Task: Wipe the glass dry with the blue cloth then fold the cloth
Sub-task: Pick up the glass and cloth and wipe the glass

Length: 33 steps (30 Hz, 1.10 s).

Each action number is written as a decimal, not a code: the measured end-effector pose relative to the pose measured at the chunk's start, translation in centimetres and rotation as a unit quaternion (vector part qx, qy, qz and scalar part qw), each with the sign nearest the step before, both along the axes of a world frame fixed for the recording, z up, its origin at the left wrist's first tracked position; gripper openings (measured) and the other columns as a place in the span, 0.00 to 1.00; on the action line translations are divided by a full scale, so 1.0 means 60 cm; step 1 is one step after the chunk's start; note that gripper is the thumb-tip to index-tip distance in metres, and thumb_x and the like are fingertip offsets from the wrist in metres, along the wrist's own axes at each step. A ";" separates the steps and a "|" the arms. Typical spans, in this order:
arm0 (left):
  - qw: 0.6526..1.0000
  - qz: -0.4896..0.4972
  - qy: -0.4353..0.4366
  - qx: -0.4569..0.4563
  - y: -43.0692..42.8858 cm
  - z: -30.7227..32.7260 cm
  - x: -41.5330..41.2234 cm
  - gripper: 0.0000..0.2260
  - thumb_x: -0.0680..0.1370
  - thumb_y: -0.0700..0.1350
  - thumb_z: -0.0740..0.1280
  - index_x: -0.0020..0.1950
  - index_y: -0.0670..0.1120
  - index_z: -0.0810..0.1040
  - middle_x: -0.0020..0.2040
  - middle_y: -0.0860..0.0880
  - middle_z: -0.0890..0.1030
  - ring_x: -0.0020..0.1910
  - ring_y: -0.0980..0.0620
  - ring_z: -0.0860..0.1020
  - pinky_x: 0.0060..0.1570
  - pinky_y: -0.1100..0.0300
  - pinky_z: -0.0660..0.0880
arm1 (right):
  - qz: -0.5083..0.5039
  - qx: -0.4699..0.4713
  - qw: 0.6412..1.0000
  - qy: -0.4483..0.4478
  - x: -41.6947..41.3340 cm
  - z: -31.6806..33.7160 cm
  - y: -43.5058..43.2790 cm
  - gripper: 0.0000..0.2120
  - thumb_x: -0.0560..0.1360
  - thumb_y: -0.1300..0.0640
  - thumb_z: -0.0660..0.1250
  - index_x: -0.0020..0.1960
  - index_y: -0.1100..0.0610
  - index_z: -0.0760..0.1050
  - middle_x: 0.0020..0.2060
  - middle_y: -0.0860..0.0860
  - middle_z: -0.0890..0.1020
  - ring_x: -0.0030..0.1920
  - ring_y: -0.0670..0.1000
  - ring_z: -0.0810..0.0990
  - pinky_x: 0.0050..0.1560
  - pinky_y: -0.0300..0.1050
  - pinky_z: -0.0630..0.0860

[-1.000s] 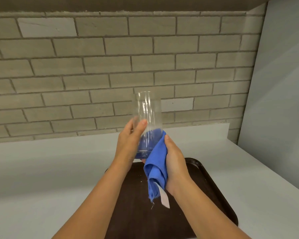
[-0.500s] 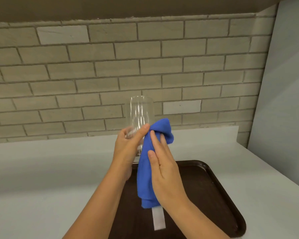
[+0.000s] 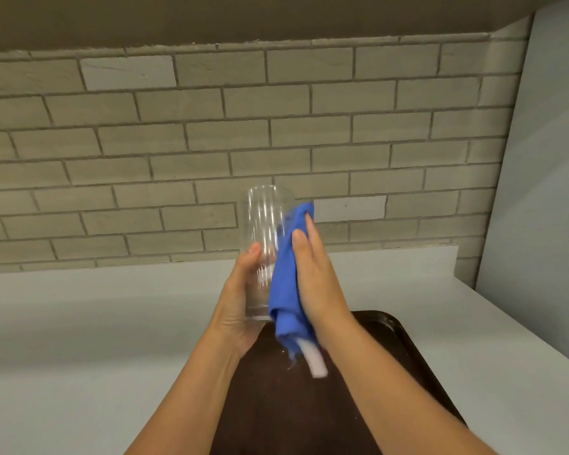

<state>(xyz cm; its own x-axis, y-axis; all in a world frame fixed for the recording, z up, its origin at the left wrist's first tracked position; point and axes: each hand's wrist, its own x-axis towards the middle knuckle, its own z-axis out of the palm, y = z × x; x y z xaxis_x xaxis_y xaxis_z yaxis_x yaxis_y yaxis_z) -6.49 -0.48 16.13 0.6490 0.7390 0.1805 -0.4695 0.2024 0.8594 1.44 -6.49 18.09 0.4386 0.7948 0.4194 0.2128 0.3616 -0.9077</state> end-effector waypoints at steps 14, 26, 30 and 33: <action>0.999 -0.045 -0.027 0.008 0.007 -0.008 0.024 0.28 0.62 0.59 0.69 0.57 0.46 0.79 0.51 0.46 0.82 0.47 0.48 0.81 0.47 0.53 0.78 | -0.053 0.053 0.982 -0.176 0.029 0.041 0.024 0.23 0.79 0.53 0.53 0.72 0.45 0.53 0.75 0.46 0.52 0.74 0.46 0.52 0.71 0.41 0.52; 0.983 0.165 0.020 0.074 0.023 -0.012 0.045 0.31 0.51 0.63 0.72 0.48 0.49 0.80 0.41 0.47 0.83 0.32 0.56 0.82 0.27 0.65 0.76 | 0.006 -0.021 0.993 0.117 0.021 -0.078 0.014 0.17 0.78 0.45 0.51 0.61 0.48 0.71 0.51 0.47 0.79 0.49 0.44 0.79 0.51 0.39 0.75; 0.982 0.161 -0.005 0.097 0.016 -0.016 0.054 0.31 0.59 0.55 0.71 0.60 0.47 0.74 0.47 0.44 0.79 0.41 0.50 0.80 0.37 0.62 0.79 | -0.003 -0.033 0.994 0.103 0.029 -0.077 0.007 0.14 0.78 0.46 0.51 0.55 0.44 0.73 0.47 0.46 0.81 0.40 0.37 0.81 0.40 0.30 0.76; 0.983 0.135 0.026 0.123 0.015 -0.015 0.053 0.26 0.63 0.52 0.70 0.60 0.48 0.72 0.52 0.44 0.77 0.44 0.50 0.79 0.37 0.62 0.77 | -0.024 -0.009 0.994 0.102 0.024 -0.079 -0.003 0.17 0.78 0.47 0.50 0.64 0.45 0.68 0.58 0.47 0.78 0.56 0.44 0.77 0.57 0.38 0.74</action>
